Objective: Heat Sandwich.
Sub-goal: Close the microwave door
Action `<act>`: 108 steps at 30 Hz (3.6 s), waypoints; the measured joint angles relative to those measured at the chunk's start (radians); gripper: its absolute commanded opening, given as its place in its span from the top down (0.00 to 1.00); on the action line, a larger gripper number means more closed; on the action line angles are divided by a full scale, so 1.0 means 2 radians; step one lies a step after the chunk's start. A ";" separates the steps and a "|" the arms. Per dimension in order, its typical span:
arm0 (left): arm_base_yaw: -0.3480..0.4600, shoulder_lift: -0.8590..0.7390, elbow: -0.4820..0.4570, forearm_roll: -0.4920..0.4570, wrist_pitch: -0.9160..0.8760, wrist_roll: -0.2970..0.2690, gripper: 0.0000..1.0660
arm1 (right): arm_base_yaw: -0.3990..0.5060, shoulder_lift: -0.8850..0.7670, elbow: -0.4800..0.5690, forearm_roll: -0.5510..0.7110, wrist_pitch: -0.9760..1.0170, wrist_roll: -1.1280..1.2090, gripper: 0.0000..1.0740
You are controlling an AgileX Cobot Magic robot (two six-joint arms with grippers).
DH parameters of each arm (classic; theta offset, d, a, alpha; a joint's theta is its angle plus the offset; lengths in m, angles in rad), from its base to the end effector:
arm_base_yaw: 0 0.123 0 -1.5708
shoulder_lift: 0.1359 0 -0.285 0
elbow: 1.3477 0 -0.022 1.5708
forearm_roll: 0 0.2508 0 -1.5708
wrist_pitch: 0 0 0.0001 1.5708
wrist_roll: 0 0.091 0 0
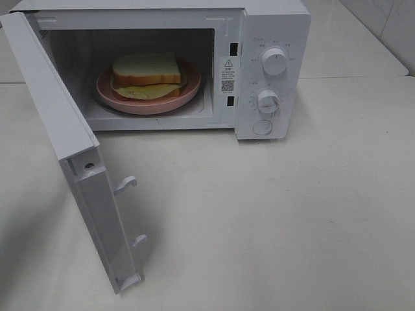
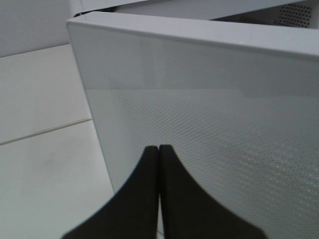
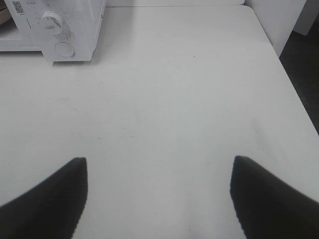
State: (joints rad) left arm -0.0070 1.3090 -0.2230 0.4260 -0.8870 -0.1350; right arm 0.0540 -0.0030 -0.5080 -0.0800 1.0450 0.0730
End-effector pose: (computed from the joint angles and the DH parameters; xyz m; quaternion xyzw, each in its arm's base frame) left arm 0.2034 -0.0305 0.1931 0.1617 0.7405 -0.0793 0.6474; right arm -0.0054 -0.0066 0.2810 0.0095 0.8455 -0.0061 0.5339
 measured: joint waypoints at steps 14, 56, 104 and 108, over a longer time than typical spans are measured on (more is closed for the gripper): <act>-0.101 0.081 -0.022 -0.060 -0.033 0.021 1.00 | 0.000 0.000 0.000 0.000 0.000 0.000 0.30; -0.369 0.307 -0.340 -0.485 0.008 0.226 1.00 | 0.000 0.000 0.000 0.000 0.000 0.000 0.30; -0.384 0.354 -0.480 -0.572 0.155 0.327 1.00 | 0.000 0.000 0.000 0.000 0.000 0.000 0.30; -0.390 0.341 -0.482 -0.583 0.177 0.336 1.00 | 0.000 0.000 0.000 0.000 0.000 0.000 0.30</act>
State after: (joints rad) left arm -0.7870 1.9920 -1.1870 -0.7400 -0.5330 0.5360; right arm 0.0540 -0.0030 -0.5080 -0.0800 1.0450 0.0730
